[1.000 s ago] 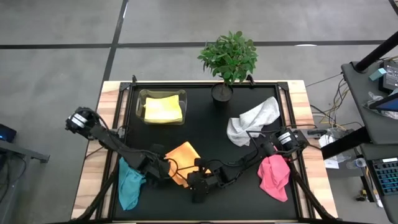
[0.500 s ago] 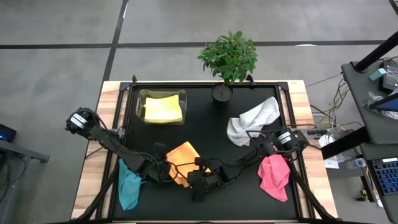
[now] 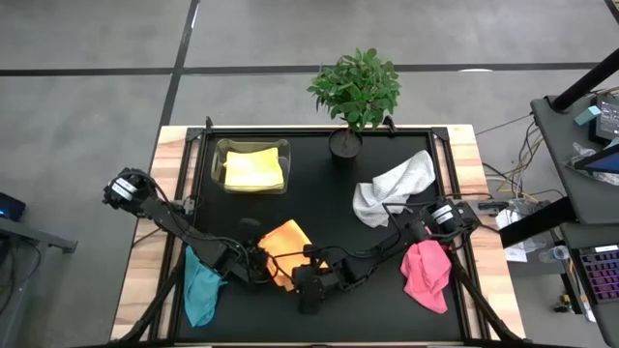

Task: Fold microfiber towels
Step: Fold the orange towel

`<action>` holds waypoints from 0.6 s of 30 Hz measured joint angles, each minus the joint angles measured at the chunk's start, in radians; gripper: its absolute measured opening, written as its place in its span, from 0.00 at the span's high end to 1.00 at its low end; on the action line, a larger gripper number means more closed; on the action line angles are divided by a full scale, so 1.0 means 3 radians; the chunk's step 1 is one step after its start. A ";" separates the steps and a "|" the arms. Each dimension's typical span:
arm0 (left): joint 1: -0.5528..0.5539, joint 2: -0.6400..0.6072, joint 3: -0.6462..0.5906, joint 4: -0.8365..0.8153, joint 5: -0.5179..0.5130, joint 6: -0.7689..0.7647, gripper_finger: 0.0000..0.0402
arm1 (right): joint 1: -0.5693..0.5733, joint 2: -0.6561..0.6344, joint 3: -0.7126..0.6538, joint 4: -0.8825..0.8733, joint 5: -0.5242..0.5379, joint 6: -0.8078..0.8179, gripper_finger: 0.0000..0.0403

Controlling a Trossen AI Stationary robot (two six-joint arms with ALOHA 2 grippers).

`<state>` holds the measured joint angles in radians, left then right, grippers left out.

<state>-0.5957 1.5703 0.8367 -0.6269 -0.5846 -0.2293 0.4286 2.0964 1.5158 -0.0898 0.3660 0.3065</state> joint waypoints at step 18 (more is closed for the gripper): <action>0.0001 0.0000 -0.0180 0.0177 0.0041 0.0028 0.86 | 0.0001 0.0000 -0.0001 0.0006 0.0000 -0.0004 0.97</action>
<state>-0.5953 1.5703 0.7826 -0.5739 -0.5723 -0.2210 0.4290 2.0964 1.5156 -0.0879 0.3660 0.3052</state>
